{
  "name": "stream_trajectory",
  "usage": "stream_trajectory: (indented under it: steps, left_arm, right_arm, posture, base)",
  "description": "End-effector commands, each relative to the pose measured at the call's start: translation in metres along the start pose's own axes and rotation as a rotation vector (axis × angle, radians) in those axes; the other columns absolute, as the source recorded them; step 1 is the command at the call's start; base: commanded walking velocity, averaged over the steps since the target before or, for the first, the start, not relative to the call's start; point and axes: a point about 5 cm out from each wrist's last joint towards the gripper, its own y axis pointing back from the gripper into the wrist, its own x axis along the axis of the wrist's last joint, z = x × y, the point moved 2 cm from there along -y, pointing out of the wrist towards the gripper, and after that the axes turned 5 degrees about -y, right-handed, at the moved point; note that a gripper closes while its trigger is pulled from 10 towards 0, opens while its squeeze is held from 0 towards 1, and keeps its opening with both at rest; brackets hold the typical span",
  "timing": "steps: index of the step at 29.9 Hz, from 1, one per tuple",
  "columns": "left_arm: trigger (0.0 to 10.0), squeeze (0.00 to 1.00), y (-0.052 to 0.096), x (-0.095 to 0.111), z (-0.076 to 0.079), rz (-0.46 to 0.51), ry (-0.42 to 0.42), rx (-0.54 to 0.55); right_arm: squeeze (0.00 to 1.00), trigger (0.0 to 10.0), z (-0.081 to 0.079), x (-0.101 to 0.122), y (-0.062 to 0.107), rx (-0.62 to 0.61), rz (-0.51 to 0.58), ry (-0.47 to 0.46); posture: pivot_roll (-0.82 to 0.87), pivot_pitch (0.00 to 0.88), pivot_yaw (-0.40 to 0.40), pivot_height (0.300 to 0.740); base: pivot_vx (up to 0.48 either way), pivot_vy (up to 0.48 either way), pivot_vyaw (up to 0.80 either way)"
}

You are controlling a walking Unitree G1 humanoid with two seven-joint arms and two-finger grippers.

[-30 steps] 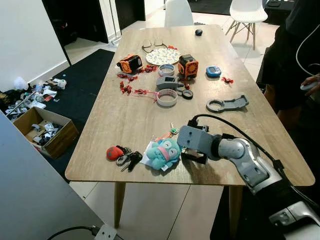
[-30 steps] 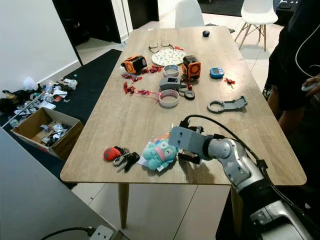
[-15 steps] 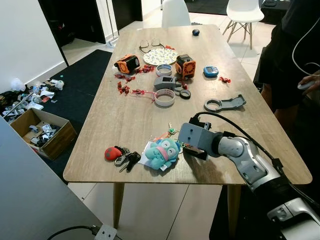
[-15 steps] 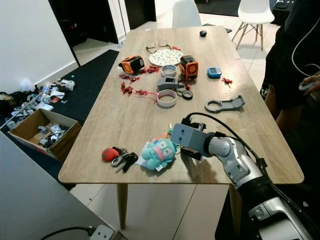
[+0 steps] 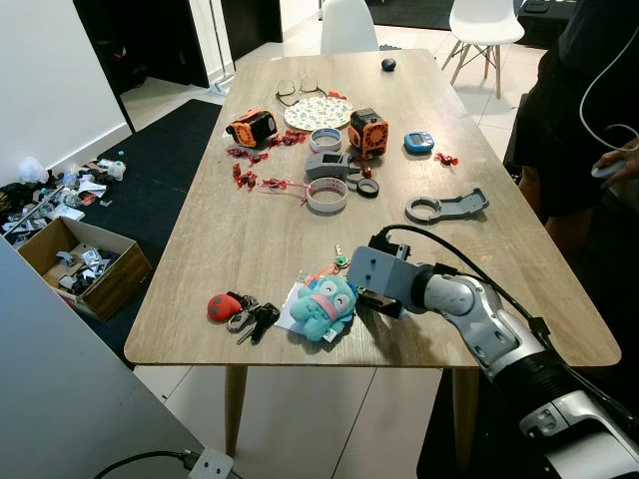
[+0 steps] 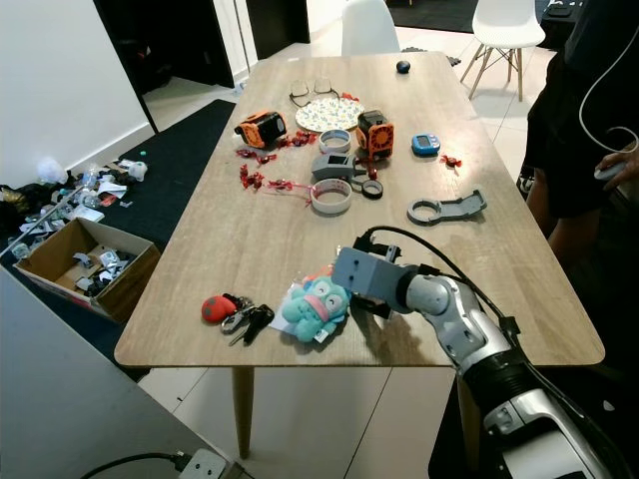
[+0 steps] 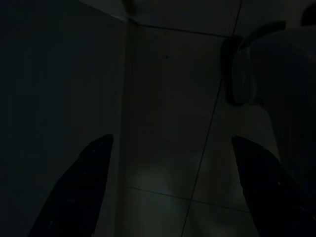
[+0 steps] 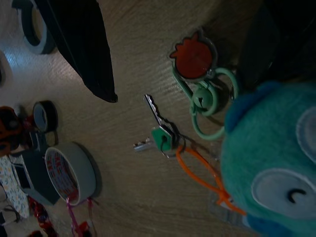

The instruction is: Hang keys on a hook

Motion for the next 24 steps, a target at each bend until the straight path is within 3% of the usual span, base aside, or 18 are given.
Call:
stream_trajectory:
  steps: [1, 5, 6, 8, 9, 10, 24]
  left_arm:
    - [10.0, 0.00, 0.0004, -0.0074, 0.0052, -0.016, 0.012, -0.011]
    - [10.0, 0.00, 0.0005, -0.0081, 0.0056, -0.017, 0.015, -0.011]
    - [10.0, 0.00, 0.0004, -0.0082, 0.0061, -0.017, 0.018, -0.011]
    - [10.0, 0.00, 0.0004, -0.0081, 0.0062, -0.017, 0.019, -0.011]
    - [10.0, 0.00, 0.0004, -0.0081, 0.0063, -0.017, 0.019, -0.011]
    - [10.0, 0.00, 0.0003, -0.0078, 0.0068, -0.016, 0.019, -0.013]
    - [10.0, 0.00, 0.0005, -0.0090, 0.0063, -0.018, 0.019, -0.012]
  right_arm:
    - [0.00, 10.0, -0.0039, 0.0032, -0.0038, 0.019, 0.017, 0.001]
    - [0.00, 10.0, -0.0048, 0.0024, -0.0048, 0.023, 0.015, 0.009]
    - [0.00, 9.4, -0.0034, 0.0010, -0.0052, 0.014, 0.007, 0.010]
    - [0.00, 9.4, -0.0029, 0.0006, -0.0054, 0.011, 0.006, 0.010]
    - [0.00, 6.8, -0.0026, 0.0004, -0.0055, 0.010, 0.005, 0.011]
    - [0.00, 0.0, -0.0006, 0.0000, -0.0055, -0.003, 0.004, 0.015]
    - [0.00, 0.0, -0.0005, 0.0003, -0.0059, -0.012, 0.012, 0.021]
  posture:
    - [-0.11, 0.080, 0.047, 0.740]
    - [-0.11, 0.081, 0.044, 0.740]
    - [-0.11, 0.082, 0.044, 0.740]
    - [-0.11, 0.082, 0.044, 0.740]
    - [-0.11, 0.082, 0.044, 0.740]
    - [-0.11, 0.083, 0.045, 0.740]
    - [-0.11, 0.087, 0.047, 0.740]
  base:
    - [0.000, 0.000, 0.00]
    - [0.000, 0.000, 0.00]
    - [0.000, 0.000, 0.00]
    - [0.000, 0.000, 0.00]
    - [0.000, 0.000, 0.00]
    - [0.000, 0.000, 0.00]
    - [0.000, 0.000, 0.00]
